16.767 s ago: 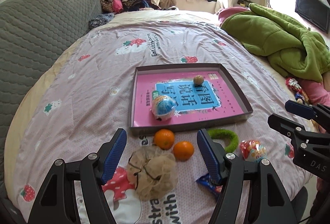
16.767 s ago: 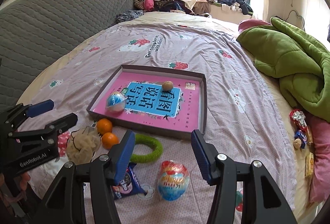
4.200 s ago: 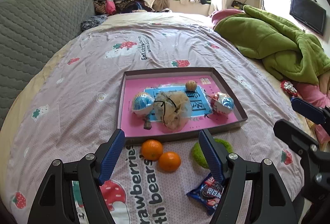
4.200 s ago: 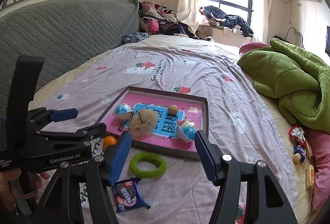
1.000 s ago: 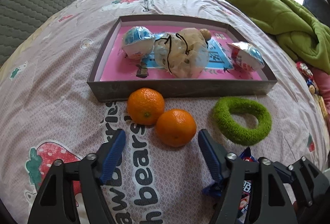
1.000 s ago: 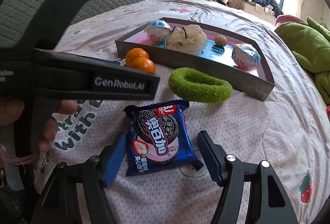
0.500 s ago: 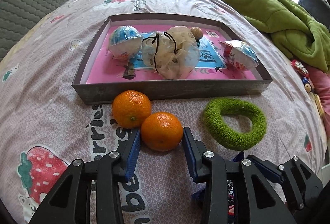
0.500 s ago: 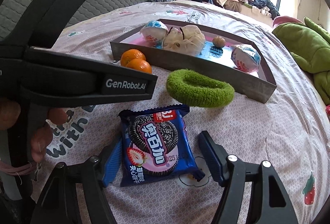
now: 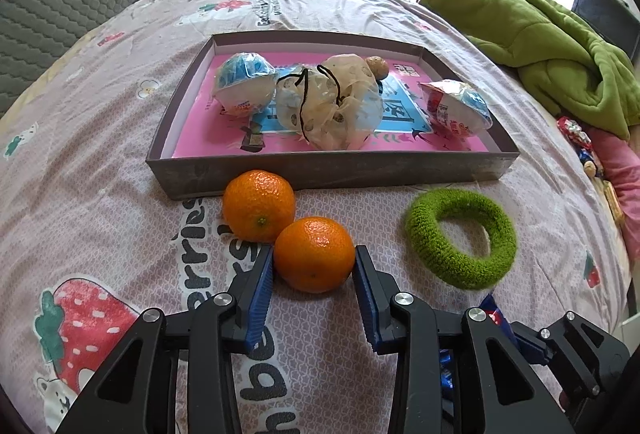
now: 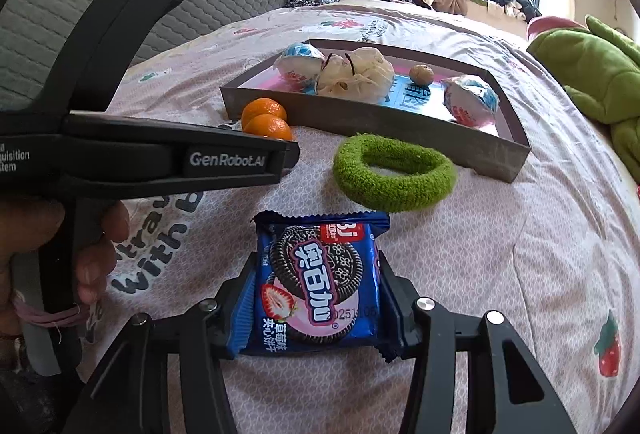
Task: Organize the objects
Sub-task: 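Grasp the blue biscuit packet with right tool while left tool approaches an orange, then grasp the mandarin orange with left tool while right tool lifts the biscuit packet, then carry the orange with left tool while right tool carries the packet over the tray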
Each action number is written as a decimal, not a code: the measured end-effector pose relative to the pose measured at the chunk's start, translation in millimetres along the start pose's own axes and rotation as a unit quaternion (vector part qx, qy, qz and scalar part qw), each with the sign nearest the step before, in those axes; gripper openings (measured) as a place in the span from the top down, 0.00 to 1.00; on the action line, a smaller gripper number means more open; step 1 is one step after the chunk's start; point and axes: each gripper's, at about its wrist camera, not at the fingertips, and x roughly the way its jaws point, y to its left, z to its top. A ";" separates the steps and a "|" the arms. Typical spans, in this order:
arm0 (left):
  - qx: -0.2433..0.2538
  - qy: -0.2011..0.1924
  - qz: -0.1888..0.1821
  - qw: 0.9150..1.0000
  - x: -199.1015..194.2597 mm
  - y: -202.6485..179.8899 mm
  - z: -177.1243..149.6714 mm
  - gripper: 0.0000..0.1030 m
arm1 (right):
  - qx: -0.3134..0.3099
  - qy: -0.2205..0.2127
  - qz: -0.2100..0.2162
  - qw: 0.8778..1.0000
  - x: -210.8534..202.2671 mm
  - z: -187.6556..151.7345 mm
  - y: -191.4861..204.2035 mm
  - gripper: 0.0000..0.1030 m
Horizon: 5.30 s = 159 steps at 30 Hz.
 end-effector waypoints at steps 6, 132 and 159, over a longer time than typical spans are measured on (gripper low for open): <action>-0.001 -0.006 -0.003 1.000 -11.1 3.5 -6.7 0.62 | 0.012 -0.002 0.009 1.000 -9.1 -4.0 -3.4 0.49; 0.024 -0.118 0.051 0.991 -63.2 40.0 106.5 0.62 | 0.037 -0.164 -0.046 0.985 -61.5 167.8 -46.8 0.49; 0.027 -0.052 0.042 0.997 26.9 50.1 85.3 0.61 | 0.035 -0.083 -0.050 0.995 40.0 152.2 -52.1 0.49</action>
